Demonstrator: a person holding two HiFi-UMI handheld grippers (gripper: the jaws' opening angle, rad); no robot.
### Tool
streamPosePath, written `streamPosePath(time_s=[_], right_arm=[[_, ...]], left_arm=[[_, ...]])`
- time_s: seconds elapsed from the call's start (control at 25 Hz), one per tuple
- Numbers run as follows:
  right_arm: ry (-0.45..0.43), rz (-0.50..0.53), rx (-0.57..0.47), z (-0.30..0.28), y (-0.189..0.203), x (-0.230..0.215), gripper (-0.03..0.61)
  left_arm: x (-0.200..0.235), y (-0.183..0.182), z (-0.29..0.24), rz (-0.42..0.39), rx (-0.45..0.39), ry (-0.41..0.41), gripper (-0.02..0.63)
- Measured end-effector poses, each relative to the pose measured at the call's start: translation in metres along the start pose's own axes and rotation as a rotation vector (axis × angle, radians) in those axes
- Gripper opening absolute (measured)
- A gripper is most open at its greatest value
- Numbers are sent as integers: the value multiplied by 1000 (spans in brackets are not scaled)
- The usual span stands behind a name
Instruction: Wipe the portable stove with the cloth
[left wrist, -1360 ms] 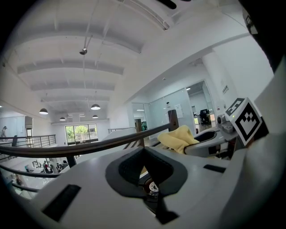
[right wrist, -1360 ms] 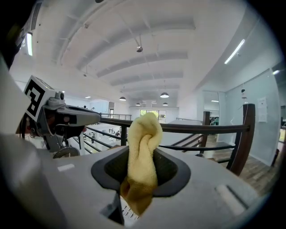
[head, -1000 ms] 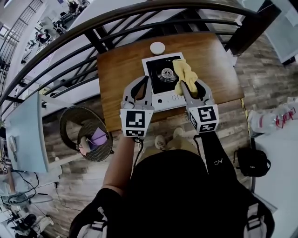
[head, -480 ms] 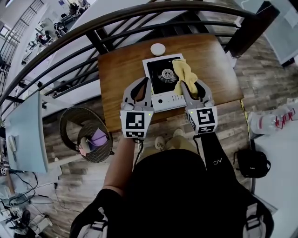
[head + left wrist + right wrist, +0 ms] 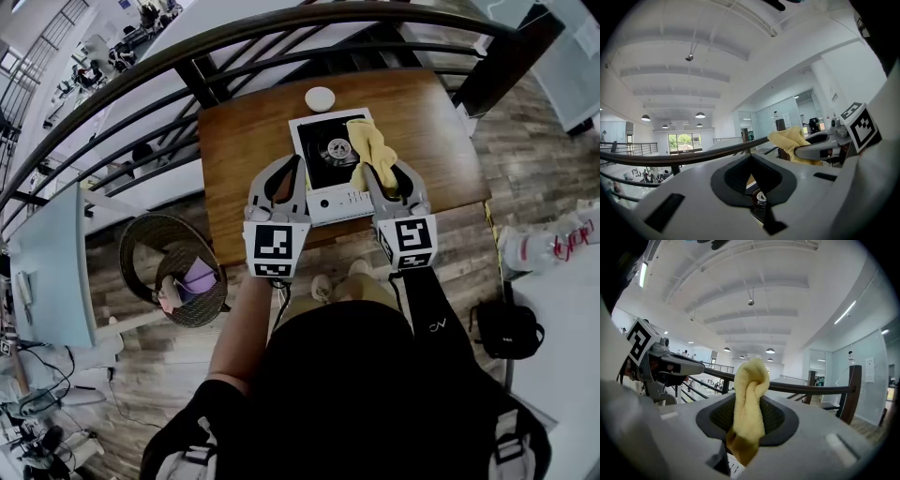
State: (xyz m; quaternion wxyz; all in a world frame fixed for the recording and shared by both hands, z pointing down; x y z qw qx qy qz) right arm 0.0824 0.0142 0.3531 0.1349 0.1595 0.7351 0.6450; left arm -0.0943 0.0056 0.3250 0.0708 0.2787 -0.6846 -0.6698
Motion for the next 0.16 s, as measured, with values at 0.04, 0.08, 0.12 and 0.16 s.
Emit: streamPosePath(time_s=[0.04,0.08,0.12,0.16], right_arm=[[0,1,0,0,0,1,124],[-1,2,1,0,0,1,124],[-1,2,1,0,0,2,124],[-1,2,1,0,0,3,124]], left_arm=[[1,0,0,0,0,0,6],[1,0,1,0,0,0,6],[1,0,1,-1,0,0,6],[2,1,1,-1,0,0,6]])
Point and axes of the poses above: the fingertips, and each gripper's own axes: z backward along the fingers, x to its left, y out of its underside, the point moved 5 cm from there along z, backward along the fingers, and after that the axes turned 8 degrees about -z, right-handed, at the moved point
